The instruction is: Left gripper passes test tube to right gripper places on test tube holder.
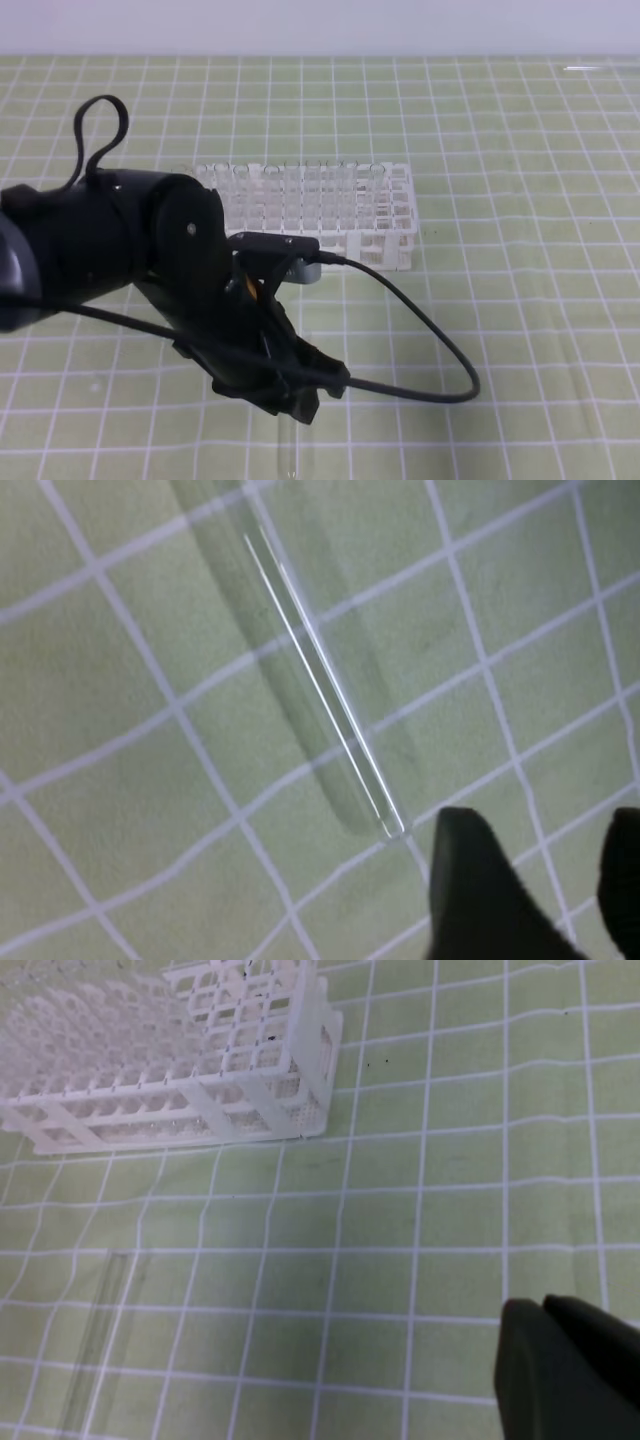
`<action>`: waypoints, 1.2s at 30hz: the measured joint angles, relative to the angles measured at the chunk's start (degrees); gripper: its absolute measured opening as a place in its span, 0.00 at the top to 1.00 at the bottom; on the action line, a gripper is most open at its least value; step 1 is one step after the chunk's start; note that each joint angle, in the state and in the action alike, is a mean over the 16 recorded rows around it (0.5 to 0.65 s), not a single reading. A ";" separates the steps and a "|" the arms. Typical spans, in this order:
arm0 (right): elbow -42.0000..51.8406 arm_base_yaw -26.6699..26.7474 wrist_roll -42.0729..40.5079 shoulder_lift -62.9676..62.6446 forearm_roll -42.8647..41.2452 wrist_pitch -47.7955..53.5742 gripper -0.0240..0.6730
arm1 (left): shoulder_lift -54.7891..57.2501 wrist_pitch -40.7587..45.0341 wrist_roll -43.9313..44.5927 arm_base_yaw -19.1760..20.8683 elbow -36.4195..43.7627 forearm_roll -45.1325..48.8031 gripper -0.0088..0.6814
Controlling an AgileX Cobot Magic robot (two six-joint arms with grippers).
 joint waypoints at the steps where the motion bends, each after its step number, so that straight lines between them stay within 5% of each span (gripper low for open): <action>1: 0.00 0.00 -0.01 0.00 0.03 -0.01 0.99 | 0.15 -0.27 0.19 0.00 -0.01 -0.13 0.64; 10: 0.00 0.00 -0.18 0.00 0.25 -0.03 0.99 | 0.07 -1.95 -5.85 -0.24 0.04 -0.16 0.47; 26: 0.00 0.00 -0.37 0.00 0.58 -0.10 0.99 | 2.35 -2.28 -22.35 -6.71 -0.19 9.02 0.47; 36: 0.00 0.00 -0.37 0.00 0.76 -0.15 0.99 | 8.23 -0.37 -25.40 -7.80 -1.35 12.82 0.47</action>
